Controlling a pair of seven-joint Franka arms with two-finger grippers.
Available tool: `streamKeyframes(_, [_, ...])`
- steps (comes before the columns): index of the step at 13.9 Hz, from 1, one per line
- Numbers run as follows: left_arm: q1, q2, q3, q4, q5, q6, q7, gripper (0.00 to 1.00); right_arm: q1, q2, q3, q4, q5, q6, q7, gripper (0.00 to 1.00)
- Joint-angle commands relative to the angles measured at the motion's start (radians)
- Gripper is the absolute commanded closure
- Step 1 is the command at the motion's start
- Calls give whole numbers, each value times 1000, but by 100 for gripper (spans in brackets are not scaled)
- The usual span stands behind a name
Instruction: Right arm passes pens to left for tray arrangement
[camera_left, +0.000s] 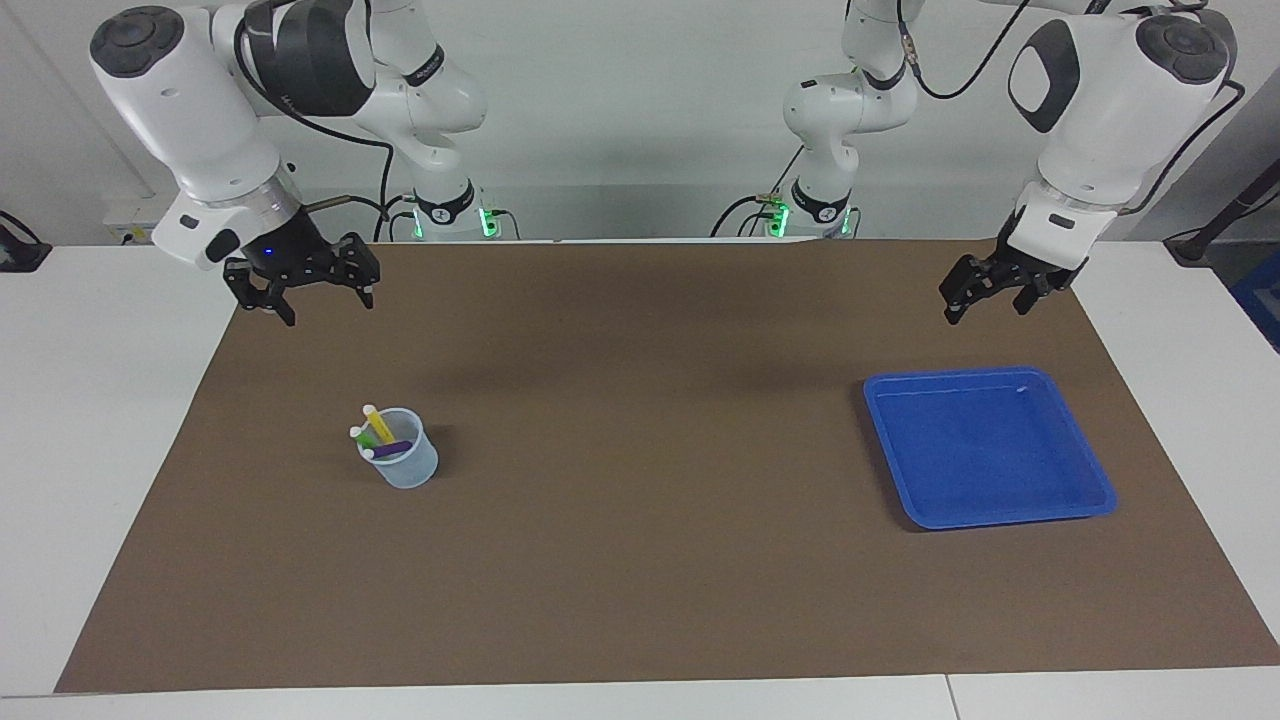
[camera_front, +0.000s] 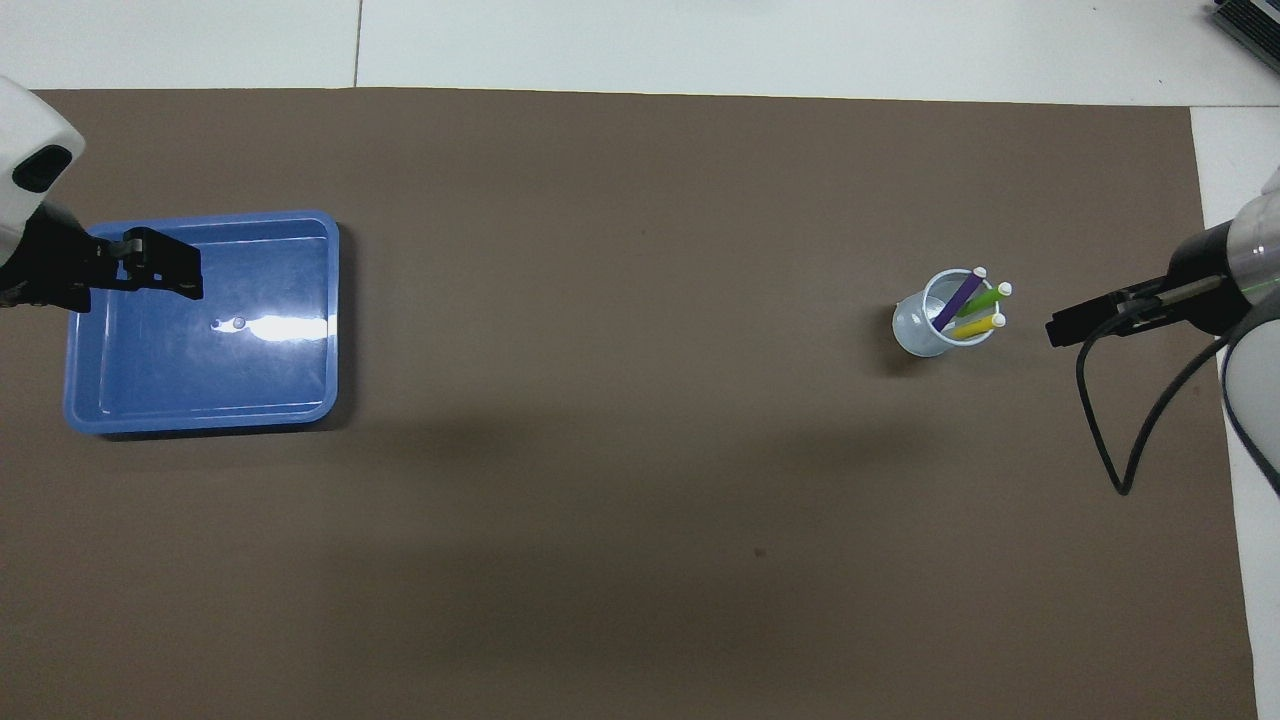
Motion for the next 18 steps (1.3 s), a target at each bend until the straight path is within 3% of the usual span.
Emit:
streamKeyframes(1, [-2, -31, 7, -32, -13, 7, -3, 0, -14, -20, 8, -21, -18, 2, 20, 0])
streamKeyframes(18, [-2, -31, 7, -32, -13, 7, -3, 0, -31, -26, 10, -44, -19, 22, 1, 0])
